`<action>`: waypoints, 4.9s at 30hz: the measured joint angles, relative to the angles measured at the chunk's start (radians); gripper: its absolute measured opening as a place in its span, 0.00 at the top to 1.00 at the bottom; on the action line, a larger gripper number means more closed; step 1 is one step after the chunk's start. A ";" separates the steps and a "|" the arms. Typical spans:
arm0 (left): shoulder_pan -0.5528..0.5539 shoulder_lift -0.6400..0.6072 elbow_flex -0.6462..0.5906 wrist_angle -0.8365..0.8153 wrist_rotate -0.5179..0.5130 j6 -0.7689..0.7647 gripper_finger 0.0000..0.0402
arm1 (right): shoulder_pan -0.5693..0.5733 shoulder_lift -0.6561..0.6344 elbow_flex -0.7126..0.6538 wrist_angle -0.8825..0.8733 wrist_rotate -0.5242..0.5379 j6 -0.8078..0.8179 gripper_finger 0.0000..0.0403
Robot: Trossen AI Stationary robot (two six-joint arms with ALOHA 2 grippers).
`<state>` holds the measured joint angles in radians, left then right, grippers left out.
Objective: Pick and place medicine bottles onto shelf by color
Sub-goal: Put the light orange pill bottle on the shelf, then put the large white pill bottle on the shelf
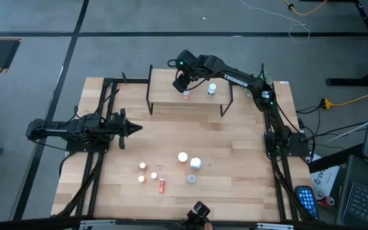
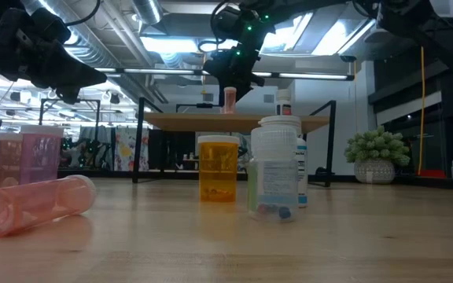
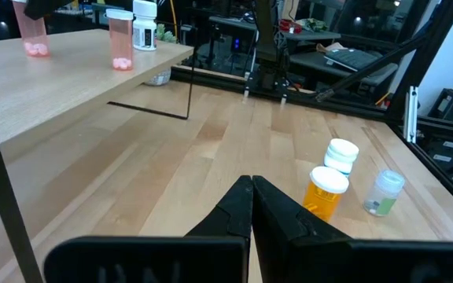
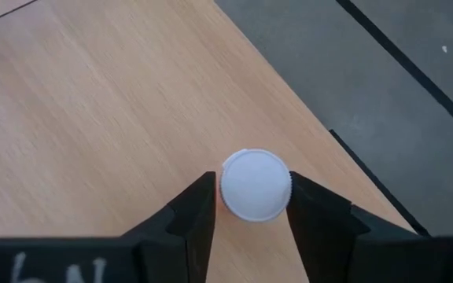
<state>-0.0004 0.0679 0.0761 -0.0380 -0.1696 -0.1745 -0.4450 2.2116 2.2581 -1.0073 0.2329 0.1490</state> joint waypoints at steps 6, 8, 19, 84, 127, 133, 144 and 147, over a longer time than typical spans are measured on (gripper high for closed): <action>0.000 0.000 0.000 0.000 0.000 0.000 1.00 | 0.000 0.000 0.000 0.000 0.000 0.004 0.53; 0.000 0.000 0.000 0.000 0.000 -0.001 1.00 | 0.000 0.000 0.000 0.001 0.001 0.003 0.48; 0.000 0.000 0.000 0.000 0.000 0.000 1.00 | -0.001 -0.007 0.000 0.011 0.005 -0.001 0.31; 0.000 0.000 0.000 0.000 0.000 0.000 1.00 | 0.764 -0.142 -0.581 0.003 -0.118 0.529 0.32; 0.000 0.000 0.000 0.000 -0.001 0.000 1.00 | 0.760 -0.141 -0.578 0.005 -0.103 0.569 0.57; 0.000 0.000 0.000 0.000 -0.001 0.001 1.00 | 0.741 -0.149 -0.357 -0.253 -0.035 0.513 0.55; 0.000 0.000 0.000 0.000 -0.001 0.001 1.00 | 0.646 -0.173 0.094 -0.521 0.388 0.304 0.55; 0.000 0.000 0.000 0.000 -0.001 0.001 1.00 | 0.590 -0.230 0.059 -0.444 0.473 0.237 0.55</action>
<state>-0.0004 0.0681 0.0765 -0.0378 -0.1703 -0.1738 0.1447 1.9816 2.3173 -1.4512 0.7063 0.3861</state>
